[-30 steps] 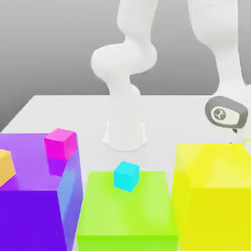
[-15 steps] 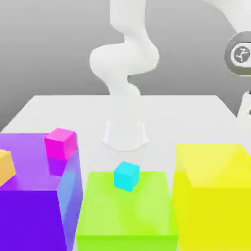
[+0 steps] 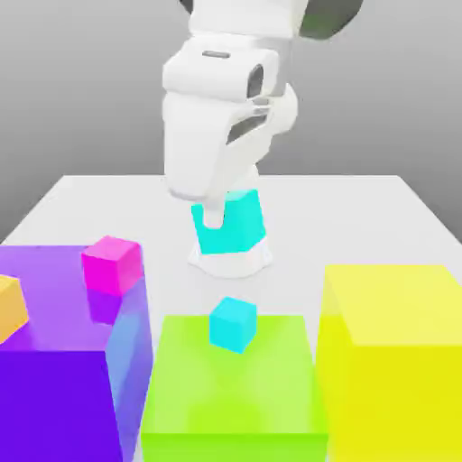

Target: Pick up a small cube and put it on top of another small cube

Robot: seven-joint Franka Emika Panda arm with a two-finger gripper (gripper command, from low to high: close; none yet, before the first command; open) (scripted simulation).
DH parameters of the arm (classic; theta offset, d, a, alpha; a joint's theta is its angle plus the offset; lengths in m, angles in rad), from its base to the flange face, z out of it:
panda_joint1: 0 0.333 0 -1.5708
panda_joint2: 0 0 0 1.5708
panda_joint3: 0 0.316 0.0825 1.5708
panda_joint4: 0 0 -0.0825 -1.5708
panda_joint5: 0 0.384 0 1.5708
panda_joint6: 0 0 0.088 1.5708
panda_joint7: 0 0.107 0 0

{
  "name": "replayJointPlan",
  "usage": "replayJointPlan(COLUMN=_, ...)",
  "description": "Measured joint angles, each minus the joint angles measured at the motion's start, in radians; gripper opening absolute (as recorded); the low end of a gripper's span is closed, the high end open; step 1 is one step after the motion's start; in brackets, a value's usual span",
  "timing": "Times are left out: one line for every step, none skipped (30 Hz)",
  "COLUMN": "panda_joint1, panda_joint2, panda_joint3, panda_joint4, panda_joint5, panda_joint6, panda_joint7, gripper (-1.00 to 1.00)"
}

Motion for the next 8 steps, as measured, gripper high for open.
replayJointPlan(panda_joint1=-0.031, panda_joint2=-0.020, panda_joint3=-0.028, panda_joint4=-0.006, panda_joint5=0.009, panda_joint6=-0.022, panda_joint7=0.014, gripper=-1.00)
replayJointPlan(panda_joint1=-0.059, panda_joint2=-0.029, panda_joint3=-0.057, panda_joint4=-0.022, panda_joint5=0.017, panda_joint6=-0.023, panda_joint7=0.026, gripper=-1.00)
replayJointPlan(panda_joint1=-0.073, panda_joint2=-0.025, panda_joint3=-0.073, panda_joint4=-0.043, panda_joint5=0.022, panda_joint6=-0.003, panda_joint7=0.031, gripper=-1.00)
replayJointPlan(panda_joint1=-0.081, panda_joint2=-0.014, panda_joint3=-0.084, panda_joint4=-0.067, panda_joint5=0.024, panda_joint6=0.029, panda_joint7=0.032, gripper=-1.00)
replayJointPlan(panda_joint1=-0.087, panda_joint2=0.000, panda_joint3=-0.090, panda_joint4=-0.092, panda_joint5=0.027, panda_joint6=0.066, panda_joint7=0.030, gripper=-1.00)
replayJointPlan(panda_joint1=-0.089, panda_joint2=0.012, panda_joint3=-0.095, panda_joint4=-0.114, panda_joint5=0.028, panda_joint6=0.100, panda_joint7=0.029, gripper=1.00)
replayJointPlan(panda_joint1=-0.089, panda_joint2=0.012, panda_joint3=-0.095, panda_joint4=-0.114, panda_joint5=0.029, panda_joint6=0.100, panda_joint7=0.029, gripper=1.00)
replayJointPlan(panda_joint1=-0.089, panda_joint2=0.012, panda_joint3=-0.095, panda_joint4=-0.114, panda_joint5=0.029, panda_joint6=0.100, panda_joint7=0.029, gripper=1.00)
